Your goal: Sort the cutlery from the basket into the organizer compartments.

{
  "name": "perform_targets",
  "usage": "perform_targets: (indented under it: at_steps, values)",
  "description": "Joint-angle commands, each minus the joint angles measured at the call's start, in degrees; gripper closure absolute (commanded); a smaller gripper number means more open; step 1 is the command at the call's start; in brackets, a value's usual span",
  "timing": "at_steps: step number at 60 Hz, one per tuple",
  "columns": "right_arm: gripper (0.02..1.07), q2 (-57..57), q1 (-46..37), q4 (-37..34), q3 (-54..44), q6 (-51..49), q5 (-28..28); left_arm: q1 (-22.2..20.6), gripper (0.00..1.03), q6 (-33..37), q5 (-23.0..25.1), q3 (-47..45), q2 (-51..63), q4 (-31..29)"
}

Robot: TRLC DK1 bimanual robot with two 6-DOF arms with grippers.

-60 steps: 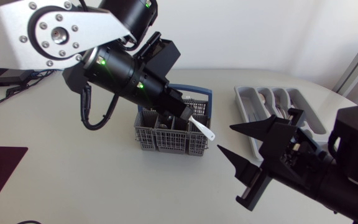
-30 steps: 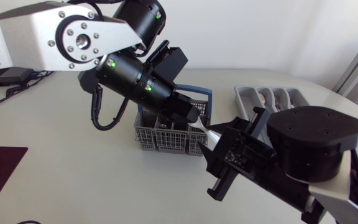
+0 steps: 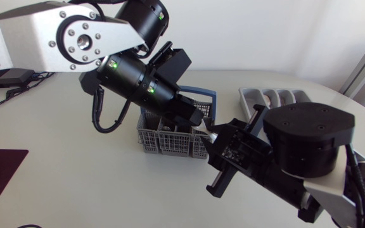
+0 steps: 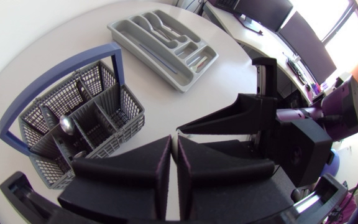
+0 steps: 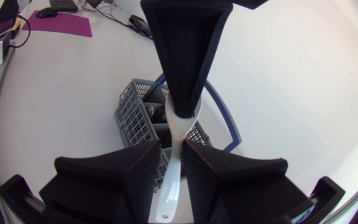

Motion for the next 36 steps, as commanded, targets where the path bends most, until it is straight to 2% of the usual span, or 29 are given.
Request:
perform_targets:
  at_steps: [1, 4, 7, 10, 22, 24, 36]
  values:
    - [0.87, 0.43, -0.39, 0.62, 1.01, -0.82, 0.30, -0.05, 1.00, -1.21, 0.59, 0.06, 0.59, -0.42]
    - [0.89, 0.43, -0.39, 0.53, 1.01, -0.82, 0.30, -0.14, 1.00, -1.21, 0.59, -0.12, 0.42, -0.42]
    - [0.97, 0.43, -0.39, 0.53, 1.01, -0.82, 0.30, -0.22, 1.00, -1.13, 0.59, -0.12, 0.24, -0.42]
    - [1.01, 0.43, -0.39, 0.45, 1.01, -0.82, 0.30, -0.22, 1.00, -1.13, 0.59, -0.12, 0.24, -0.42]
    - [1.01, 0.43, -0.39, 0.18, 0.74, -0.82, 0.21, -0.40, 1.00, -1.21, 0.68, -0.20, -0.02, -0.42]
    - [1.01, 0.43, -0.39, 0.09, 0.74, -0.73, 0.04, -0.40, 0.95, -1.30, 0.68, -0.03, -0.11, -0.42]
    - [1.01, 0.43, 0.13, -0.70, 0.04, -0.73, -0.31, 1.09, 0.55, -2.36, 2.70, 3.13, -0.81, -0.16]
